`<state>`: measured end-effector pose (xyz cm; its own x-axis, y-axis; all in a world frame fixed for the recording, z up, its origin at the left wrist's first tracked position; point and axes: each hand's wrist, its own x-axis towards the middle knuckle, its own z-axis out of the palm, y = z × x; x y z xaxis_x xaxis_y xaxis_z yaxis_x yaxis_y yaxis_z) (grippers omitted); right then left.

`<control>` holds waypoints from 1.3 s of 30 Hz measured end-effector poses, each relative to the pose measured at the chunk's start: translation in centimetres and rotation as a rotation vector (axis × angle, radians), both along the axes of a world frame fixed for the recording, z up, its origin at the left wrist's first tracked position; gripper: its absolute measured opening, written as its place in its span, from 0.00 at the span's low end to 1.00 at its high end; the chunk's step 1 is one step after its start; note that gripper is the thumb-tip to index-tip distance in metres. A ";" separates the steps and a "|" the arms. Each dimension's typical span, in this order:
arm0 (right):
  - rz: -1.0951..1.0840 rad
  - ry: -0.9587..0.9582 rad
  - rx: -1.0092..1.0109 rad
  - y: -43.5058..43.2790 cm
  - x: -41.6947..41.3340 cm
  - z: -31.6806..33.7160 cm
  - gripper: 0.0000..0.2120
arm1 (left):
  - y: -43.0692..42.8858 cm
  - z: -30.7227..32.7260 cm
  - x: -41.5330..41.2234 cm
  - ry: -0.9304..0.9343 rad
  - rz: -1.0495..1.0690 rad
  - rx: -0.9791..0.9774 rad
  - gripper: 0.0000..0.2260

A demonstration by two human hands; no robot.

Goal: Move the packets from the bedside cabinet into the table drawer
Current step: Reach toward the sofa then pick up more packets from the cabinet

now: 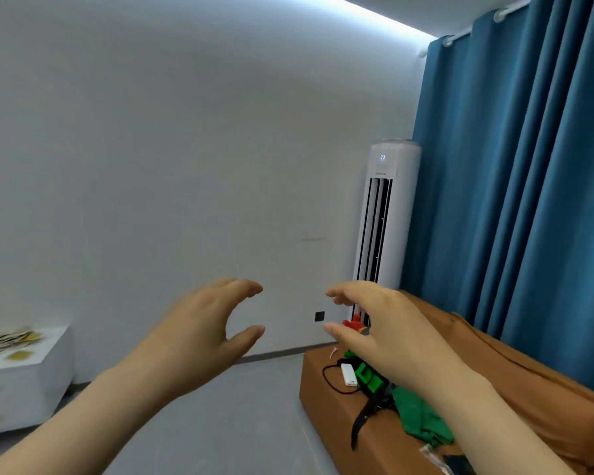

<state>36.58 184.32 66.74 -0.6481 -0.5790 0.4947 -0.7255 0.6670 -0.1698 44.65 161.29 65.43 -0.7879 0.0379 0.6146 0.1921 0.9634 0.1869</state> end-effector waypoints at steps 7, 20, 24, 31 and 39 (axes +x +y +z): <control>0.141 -0.045 0.051 -4.3 -11.0 -0.7 0.21 | -3.3 -2.0 -7.3 -0.058 0.166 0.012 0.22; 0.410 -0.087 0.092 -27.3 -24.9 -4.7 0.20 | -20.9 -5.7 -15.7 -0.137 0.451 0.129 0.23; 0.460 -0.126 0.100 -35.4 -28.3 -5.6 0.20 | -27.7 -6.3 -18.1 -0.141 0.528 0.130 0.22; 0.540 -0.178 0.130 -45.8 -35.1 -8.0 0.20 | -36.4 -8.5 -23.8 -0.230 0.609 0.171 0.23; 0.672 -0.203 0.153 -56.5 -46.0 -10.3 0.19 | -44.7 -10.7 -32.5 -0.254 0.763 0.198 0.22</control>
<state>-9.37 127.81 56.48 -0.1978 -0.9384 0.2834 -0.9517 0.1146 -0.2848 12.15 116.56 54.73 -0.6695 -0.6534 0.3534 -0.5720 0.7569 0.3160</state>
